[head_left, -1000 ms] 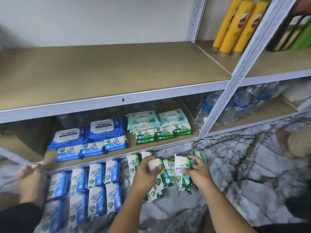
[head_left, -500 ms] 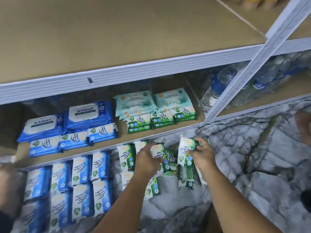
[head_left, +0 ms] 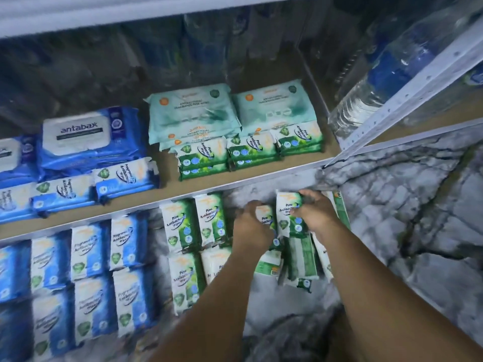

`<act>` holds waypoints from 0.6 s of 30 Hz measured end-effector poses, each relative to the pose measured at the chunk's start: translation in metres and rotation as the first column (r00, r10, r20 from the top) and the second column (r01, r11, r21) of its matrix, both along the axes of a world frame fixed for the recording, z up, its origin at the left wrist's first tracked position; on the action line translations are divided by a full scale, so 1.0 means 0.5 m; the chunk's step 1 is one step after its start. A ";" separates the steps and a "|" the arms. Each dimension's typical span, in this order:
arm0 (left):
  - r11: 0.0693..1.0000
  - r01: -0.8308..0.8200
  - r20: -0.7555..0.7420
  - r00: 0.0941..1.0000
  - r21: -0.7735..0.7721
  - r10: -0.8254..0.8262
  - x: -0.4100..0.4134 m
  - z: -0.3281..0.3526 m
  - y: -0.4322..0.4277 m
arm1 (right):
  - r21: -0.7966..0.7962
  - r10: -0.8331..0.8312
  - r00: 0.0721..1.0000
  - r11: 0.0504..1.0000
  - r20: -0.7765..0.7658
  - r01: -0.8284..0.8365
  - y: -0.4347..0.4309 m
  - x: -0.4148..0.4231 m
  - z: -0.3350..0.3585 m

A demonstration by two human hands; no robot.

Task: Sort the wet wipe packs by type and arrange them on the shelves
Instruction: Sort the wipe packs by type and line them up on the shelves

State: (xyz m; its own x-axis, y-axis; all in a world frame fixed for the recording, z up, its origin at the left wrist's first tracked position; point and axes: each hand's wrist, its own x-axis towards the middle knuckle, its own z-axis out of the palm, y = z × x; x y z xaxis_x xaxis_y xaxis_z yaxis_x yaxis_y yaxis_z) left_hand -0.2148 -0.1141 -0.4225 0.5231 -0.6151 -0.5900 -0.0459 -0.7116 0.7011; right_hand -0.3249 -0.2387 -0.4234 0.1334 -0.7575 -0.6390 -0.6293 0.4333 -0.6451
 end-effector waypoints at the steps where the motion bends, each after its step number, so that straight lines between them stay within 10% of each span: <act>1: 1.000 -0.006 -0.004 1.000 0.003 0.006 -0.012 0.001 0.011 | 0.018 0.037 0.998 0.999 -0.042 -0.036 0.003 -0.006 0.002; 9: 0.991 -0.128 -0.125 0.985 -0.045 0.121 -0.025 -0.007 0.061 | 0.067 0.049 0.995 0.997 -0.085 -0.043 0.020 -0.025 0.004; 18: 0.993 -0.103 0.094 0.990 -0.064 0.109 0.039 0.004 0.007 | -0.074 0.007 0.995 0.997 0.098 0.000 0.018 0.049 -0.023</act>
State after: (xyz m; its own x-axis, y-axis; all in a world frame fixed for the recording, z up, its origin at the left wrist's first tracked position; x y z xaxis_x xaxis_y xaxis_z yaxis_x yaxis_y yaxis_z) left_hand -0.1953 -0.1104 -0.4204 0.6401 -0.5854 -0.4976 -0.0422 -0.6734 0.7380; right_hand -0.3005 -0.2295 -0.4347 0.1951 -0.8019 -0.5647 -0.5628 0.3800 -0.7341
